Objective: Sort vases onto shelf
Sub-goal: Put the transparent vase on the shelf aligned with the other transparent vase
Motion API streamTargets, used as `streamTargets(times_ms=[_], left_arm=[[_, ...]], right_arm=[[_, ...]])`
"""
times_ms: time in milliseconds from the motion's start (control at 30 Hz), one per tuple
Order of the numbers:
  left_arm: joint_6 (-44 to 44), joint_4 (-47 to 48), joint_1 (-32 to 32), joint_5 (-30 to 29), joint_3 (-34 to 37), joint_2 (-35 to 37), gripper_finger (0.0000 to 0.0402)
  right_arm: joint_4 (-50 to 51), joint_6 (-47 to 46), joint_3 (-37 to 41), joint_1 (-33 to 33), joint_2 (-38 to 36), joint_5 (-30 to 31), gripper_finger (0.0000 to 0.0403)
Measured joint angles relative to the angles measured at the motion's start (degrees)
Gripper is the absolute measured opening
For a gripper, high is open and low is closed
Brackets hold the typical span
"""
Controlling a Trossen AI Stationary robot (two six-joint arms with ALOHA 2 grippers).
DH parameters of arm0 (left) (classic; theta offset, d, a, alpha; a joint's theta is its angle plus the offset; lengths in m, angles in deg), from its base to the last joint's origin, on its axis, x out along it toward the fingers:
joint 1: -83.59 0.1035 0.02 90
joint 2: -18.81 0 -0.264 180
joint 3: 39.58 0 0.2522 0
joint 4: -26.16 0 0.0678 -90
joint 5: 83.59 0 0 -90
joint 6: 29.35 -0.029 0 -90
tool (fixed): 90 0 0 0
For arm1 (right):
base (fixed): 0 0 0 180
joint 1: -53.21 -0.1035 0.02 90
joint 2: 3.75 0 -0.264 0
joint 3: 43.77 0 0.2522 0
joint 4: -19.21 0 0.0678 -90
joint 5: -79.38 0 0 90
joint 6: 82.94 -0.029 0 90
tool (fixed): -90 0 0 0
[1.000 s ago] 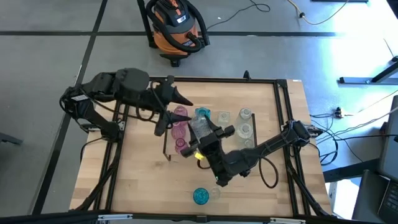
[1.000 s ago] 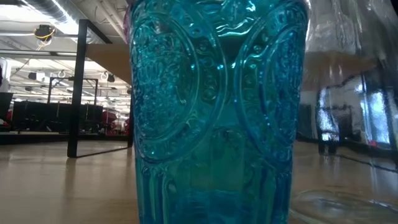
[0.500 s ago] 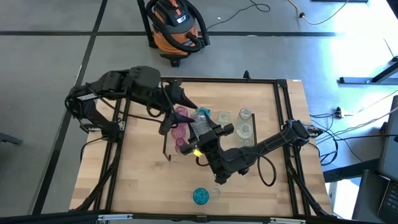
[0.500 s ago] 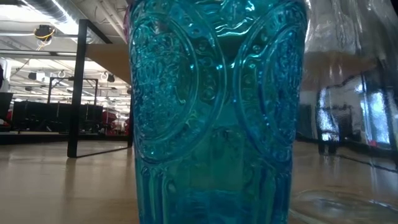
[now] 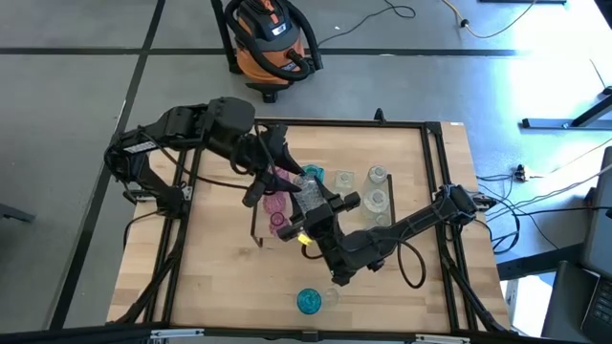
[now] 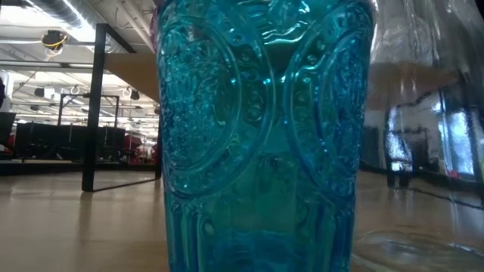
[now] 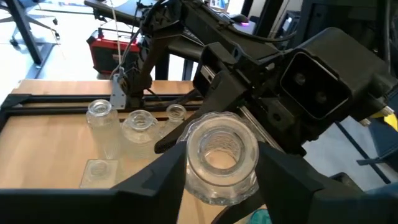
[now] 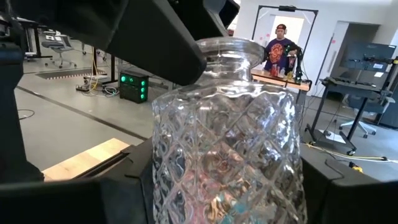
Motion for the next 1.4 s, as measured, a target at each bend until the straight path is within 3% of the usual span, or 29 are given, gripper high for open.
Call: streamTargets(times_ms=[100,567,733,833,1200,1400], left_arm=[[-0.21,0.07,0.72,1.63,0.02,-0.04,0.0143],[-1.27,-0.04,1.11,2.55,0.06,-0.07,0.0141],[-1.31,0.13,1.12,2.14,0.32,-0.57,0.0141],[-1.30,0.12,1.13,1.92,0.34,-0.50,0.0141],[-1.99,0.36,0.96,0.08,0.23,-0.31,0.0141],[-4.47,0.06,-0.81,-3.33,0.09,-0.20,0.0140]], right_arm=[[-0.01,-0.21,0.00,0.02,-0.01,0.13,0.0218],[0.00,-0.10,0.00,0.26,-0.10,-0.32,0.0220],[-0.61,0.30,-0.09,0.39,-0.10,-1.48,0.0318],[-1.61,0.32,-0.09,0.44,-0.10,-1.57,0.0338],[-3.80,2.24,-0.08,0.63,-0.16,0.52,0.0249],[-8.04,8.62,0.02,0.61,-1.26,0.31,0.0245]])
